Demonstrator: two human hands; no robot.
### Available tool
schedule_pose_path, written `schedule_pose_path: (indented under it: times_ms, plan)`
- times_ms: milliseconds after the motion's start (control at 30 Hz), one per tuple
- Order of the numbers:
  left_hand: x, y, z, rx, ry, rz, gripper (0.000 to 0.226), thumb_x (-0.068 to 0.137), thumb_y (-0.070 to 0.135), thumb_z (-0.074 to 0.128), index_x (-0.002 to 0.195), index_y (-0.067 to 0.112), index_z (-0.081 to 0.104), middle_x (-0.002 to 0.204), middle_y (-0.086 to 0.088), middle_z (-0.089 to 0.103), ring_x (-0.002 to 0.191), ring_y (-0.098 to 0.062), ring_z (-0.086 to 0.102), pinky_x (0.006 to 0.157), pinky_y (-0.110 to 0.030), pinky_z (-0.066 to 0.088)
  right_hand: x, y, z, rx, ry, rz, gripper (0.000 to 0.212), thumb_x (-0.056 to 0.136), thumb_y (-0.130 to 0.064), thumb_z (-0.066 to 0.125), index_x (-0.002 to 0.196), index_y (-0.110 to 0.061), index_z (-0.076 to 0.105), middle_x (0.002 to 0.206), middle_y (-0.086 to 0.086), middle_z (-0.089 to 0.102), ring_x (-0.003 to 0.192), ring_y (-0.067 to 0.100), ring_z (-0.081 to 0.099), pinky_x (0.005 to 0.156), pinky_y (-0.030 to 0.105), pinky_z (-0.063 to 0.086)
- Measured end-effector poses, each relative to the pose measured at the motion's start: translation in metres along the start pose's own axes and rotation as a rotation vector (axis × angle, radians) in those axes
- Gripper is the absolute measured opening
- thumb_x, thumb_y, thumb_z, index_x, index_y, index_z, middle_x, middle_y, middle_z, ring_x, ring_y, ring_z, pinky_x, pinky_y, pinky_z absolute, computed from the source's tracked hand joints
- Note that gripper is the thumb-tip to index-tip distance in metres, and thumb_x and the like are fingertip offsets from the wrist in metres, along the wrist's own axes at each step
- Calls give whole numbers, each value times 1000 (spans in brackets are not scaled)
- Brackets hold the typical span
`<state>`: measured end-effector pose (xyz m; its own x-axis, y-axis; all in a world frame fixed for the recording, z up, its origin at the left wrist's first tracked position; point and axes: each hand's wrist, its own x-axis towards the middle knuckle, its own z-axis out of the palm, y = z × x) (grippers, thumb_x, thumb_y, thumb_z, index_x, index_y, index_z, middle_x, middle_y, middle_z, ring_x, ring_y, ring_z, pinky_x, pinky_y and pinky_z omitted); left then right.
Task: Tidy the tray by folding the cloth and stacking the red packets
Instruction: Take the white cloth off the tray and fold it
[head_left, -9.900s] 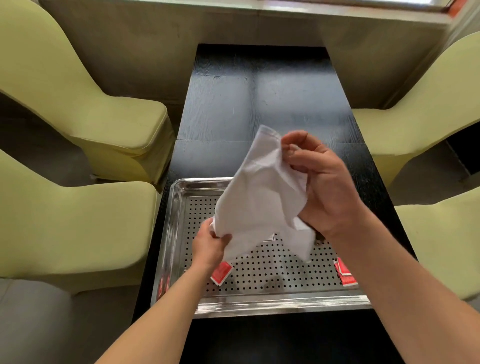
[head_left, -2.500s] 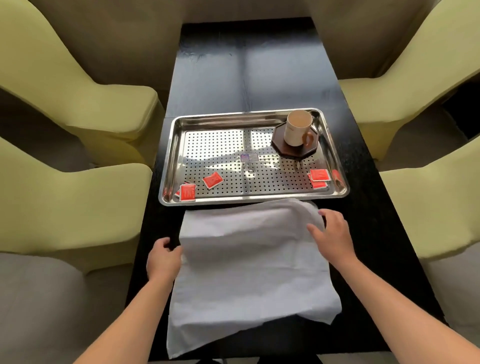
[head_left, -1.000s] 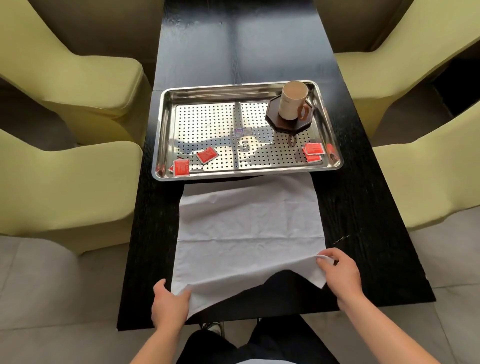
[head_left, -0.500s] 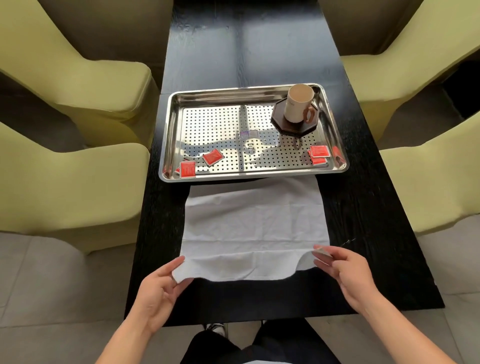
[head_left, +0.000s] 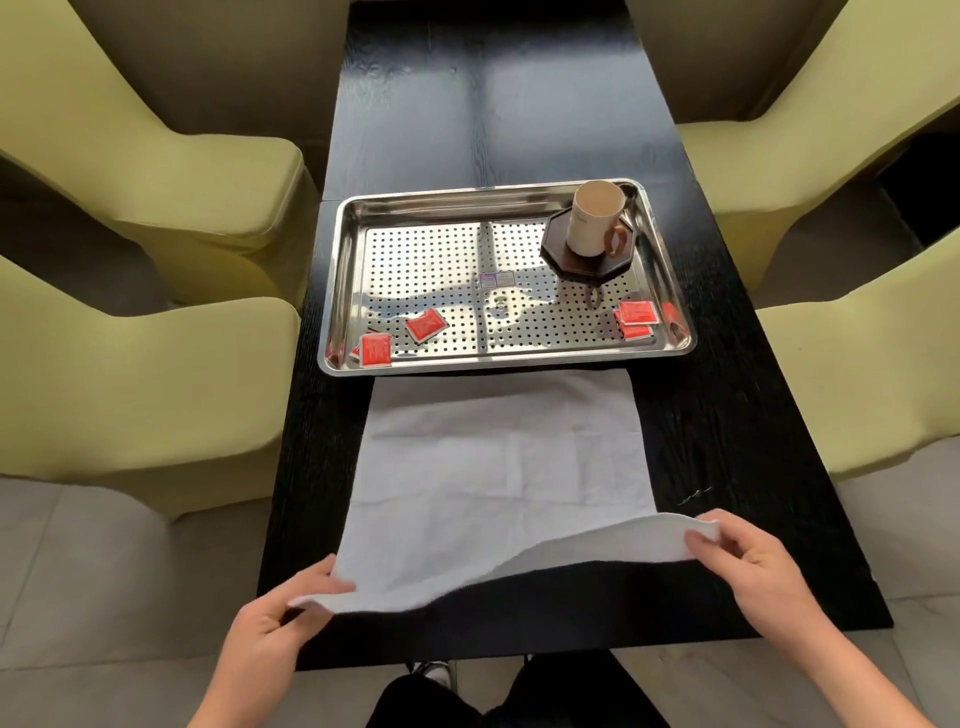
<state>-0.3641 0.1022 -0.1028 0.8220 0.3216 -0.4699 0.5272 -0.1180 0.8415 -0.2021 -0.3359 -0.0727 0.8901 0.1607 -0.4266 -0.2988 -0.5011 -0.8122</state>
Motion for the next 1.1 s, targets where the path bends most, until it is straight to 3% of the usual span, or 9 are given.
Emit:
schedule_pose_path:
  times_ms: [100,167,233,300,400,533,700,967,1100]
  plan:
    - [-8,-6,-15,-47,20,-41,10,80,34,73,85,31,82,87,9,76,122,-16,56,100,-38,39,-8,-5,-2,29,-43,11,15,86,-36,59,87,-31,73,87,-1,73,83,8,69,68,22,54]
    - [-8,-13,-21,-35,-35,-14,39,76,56,77,86,18,79,85,-12,71,99,-20,64,87,-40,41,-11,-5,0,53,-50,31,16,86,-36,60,90,-30,74,90,-2,75,84,8,70,66,20,53]
    - [-6,-16,-21,-27,-57,-24,52,72,65,74,90,16,77,87,-11,69,84,-18,58,79,-40,40,-11,-2,3,60,-16,57,16,88,-33,61,93,-26,74,91,-5,76,86,8,71,70,22,51]
    - [0,-19,-16,-22,-50,-34,46,73,60,73,93,18,78,86,-14,69,82,-17,56,77,-39,39,-7,2,6,50,31,58,12,93,-23,62,97,-23,74,90,-6,77,84,7,71,73,28,50]
    - [6,-25,-4,-47,-16,-77,13,86,35,75,90,24,80,90,-16,74,83,-22,65,80,-43,46,5,4,9,-16,59,49,13,95,-21,62,94,-26,74,88,-7,77,81,5,71,72,31,50]
    - [11,-37,3,-122,120,-166,18,90,16,68,89,28,81,90,-6,78,84,-23,74,77,-41,57,27,0,17,-93,73,3,19,95,-32,62,79,-24,68,75,-3,70,69,11,66,62,29,53]
    - [20,-36,15,-211,274,-255,13,92,23,68,88,18,80,88,-6,78,83,-27,73,74,-42,56,69,-16,30,-303,100,-63,35,96,-35,59,66,-18,52,60,6,53,56,22,50,54,33,38]
    - [61,-21,31,-217,430,-282,24,95,24,64,81,5,71,82,-15,73,75,-31,67,64,-42,51,138,-43,49,-363,97,-77,28,97,-37,56,74,-22,59,71,-1,64,68,18,61,61,38,47]
    - [85,-14,32,-148,455,-269,33,95,28,62,72,6,63,69,-10,66,60,-23,61,51,-33,44,166,-47,58,-381,96,-58,26,97,-36,56,77,-20,60,76,1,65,72,21,62,64,40,49]
